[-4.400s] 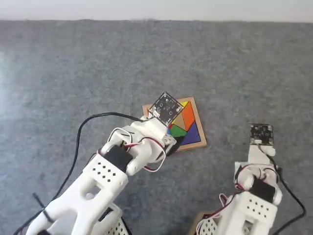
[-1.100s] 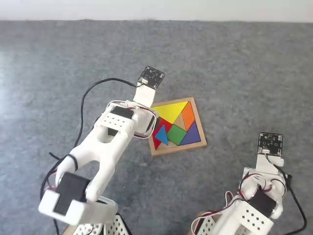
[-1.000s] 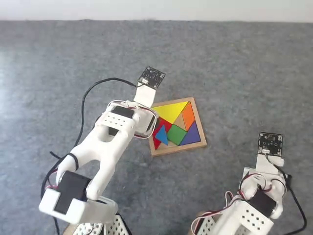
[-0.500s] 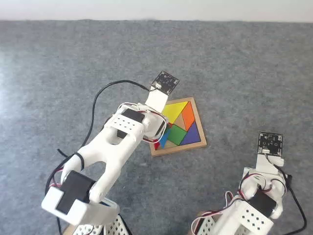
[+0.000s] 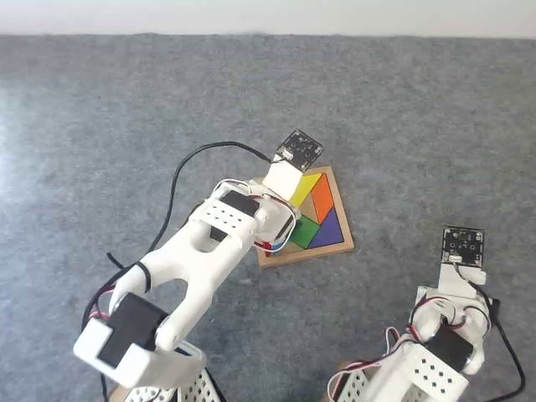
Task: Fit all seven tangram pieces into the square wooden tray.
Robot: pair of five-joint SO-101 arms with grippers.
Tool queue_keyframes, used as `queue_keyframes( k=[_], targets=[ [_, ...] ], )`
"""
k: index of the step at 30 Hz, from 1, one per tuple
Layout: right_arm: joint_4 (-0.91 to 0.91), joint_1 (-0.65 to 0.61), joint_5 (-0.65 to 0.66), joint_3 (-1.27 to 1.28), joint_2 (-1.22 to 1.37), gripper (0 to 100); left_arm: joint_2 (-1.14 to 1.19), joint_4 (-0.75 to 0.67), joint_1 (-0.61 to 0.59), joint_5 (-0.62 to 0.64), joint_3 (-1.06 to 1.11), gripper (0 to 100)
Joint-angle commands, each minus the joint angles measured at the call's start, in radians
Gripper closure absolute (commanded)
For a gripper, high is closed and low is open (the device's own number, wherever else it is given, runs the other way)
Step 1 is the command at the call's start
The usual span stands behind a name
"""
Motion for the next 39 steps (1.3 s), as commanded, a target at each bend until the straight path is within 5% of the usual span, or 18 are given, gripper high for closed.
queue_keyframes(
  k=[1, 21, 27, 31, 39],
  targets=[
    [0.012, 0.010, 0.017, 0.015, -0.021, 69.2, -0.009, 0.018, 0.025, -0.014, 0.001, 81],
    [0.012, 0.012, 0.017, 0.015, -0.021, 69.2, -0.140, -0.009, -0.002, 0.038, 0.070, 81],
    [0.012, 0.012, 0.012, 0.015, -0.021, 70.0, -0.387, -0.221, -0.098, 0.124, 0.298, 84],
    [0.012, 0.012, 0.012, 0.015, -0.021, 81.9, -0.488, -0.462, -0.157, 0.126, 0.469, 92],
    [0.008, 0.007, 0.012, 0.015, -0.025, 89.7, -0.506, -0.914, -0.141, 0.127, 0.693, 94]
  ],
)
